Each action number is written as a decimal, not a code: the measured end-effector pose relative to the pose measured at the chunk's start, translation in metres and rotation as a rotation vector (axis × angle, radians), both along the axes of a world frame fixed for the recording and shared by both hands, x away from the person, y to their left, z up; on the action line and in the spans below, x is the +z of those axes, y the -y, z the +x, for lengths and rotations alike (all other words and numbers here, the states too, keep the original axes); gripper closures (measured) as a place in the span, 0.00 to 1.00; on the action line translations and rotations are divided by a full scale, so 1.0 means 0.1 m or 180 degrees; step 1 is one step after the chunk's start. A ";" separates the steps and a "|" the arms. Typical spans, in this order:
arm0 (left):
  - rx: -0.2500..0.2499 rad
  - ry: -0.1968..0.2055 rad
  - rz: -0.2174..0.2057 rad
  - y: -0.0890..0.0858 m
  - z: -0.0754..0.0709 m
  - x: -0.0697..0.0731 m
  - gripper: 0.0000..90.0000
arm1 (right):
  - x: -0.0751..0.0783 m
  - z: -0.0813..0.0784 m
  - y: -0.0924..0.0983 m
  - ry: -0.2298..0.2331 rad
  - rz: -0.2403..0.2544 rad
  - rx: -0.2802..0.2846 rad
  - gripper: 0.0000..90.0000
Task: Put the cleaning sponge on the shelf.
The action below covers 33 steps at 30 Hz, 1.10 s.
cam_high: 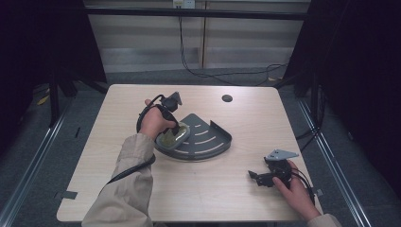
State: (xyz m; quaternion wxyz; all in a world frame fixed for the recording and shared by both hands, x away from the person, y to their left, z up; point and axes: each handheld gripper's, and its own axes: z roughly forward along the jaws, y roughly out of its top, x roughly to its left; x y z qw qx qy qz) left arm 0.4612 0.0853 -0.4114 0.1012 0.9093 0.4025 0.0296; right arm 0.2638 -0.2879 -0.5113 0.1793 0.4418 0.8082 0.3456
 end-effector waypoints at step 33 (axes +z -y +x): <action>0.0027 -0.0011 0.0001 -0.47 -0.31 0.22 0.28 | 0.00 0.00 0.00 0.0000 -0.0002 0.0002 0.12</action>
